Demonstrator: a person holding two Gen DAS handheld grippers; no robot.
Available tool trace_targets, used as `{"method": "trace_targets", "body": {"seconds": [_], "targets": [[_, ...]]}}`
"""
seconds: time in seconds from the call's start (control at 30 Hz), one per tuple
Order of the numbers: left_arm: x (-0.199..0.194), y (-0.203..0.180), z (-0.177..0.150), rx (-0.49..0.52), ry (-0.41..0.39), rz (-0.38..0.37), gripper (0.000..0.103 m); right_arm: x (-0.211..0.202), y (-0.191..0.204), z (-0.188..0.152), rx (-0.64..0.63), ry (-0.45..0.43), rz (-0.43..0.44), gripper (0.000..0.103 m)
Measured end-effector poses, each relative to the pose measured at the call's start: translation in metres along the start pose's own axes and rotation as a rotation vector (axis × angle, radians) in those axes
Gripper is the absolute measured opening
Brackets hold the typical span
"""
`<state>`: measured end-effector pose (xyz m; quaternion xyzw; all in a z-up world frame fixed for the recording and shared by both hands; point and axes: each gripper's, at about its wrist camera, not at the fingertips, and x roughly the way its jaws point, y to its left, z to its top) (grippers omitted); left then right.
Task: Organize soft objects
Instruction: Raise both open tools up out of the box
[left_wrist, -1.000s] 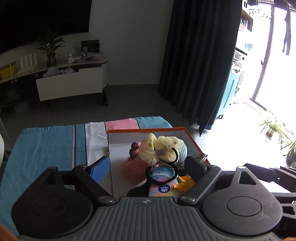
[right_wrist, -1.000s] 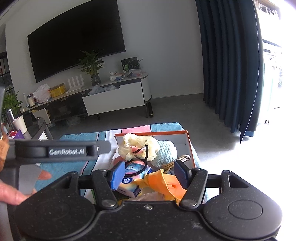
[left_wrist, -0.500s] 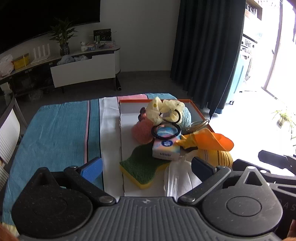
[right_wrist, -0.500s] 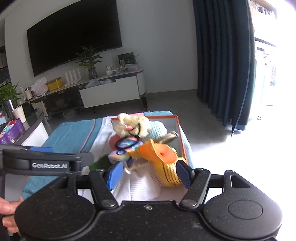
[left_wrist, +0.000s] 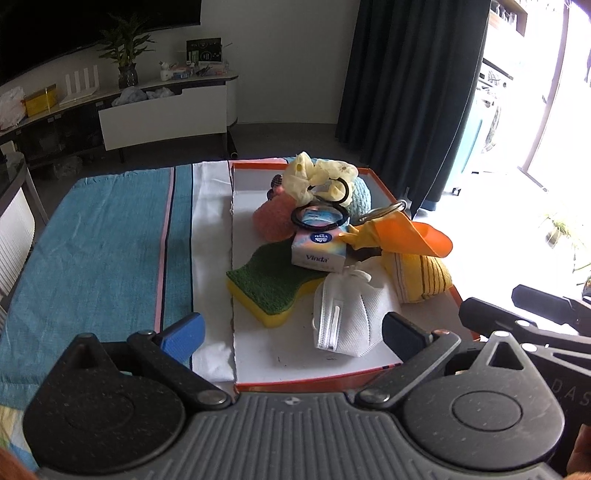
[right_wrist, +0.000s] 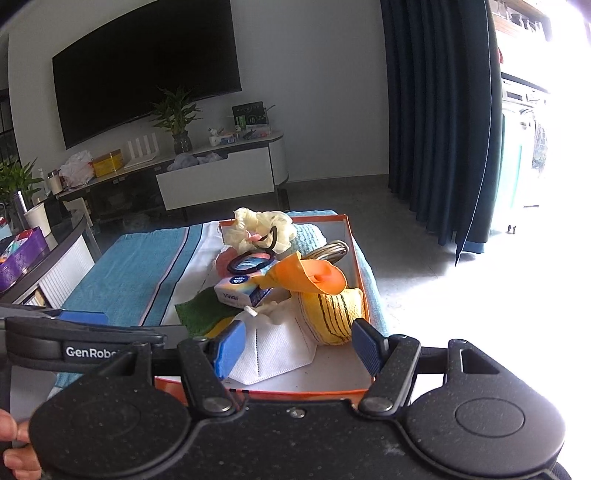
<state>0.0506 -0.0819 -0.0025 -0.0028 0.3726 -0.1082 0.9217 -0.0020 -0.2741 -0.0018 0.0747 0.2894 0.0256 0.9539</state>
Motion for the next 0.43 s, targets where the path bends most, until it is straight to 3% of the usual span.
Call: {"method": "trace_targets", "body": {"seconds": [0.43], "targets": [[-0.011, -0.003, -0.01, 0.003, -0.008, -0.019, 0.103, -0.017, 0.002, -0.005, -0.003, -0.02, -0.023, 0.077]]}}
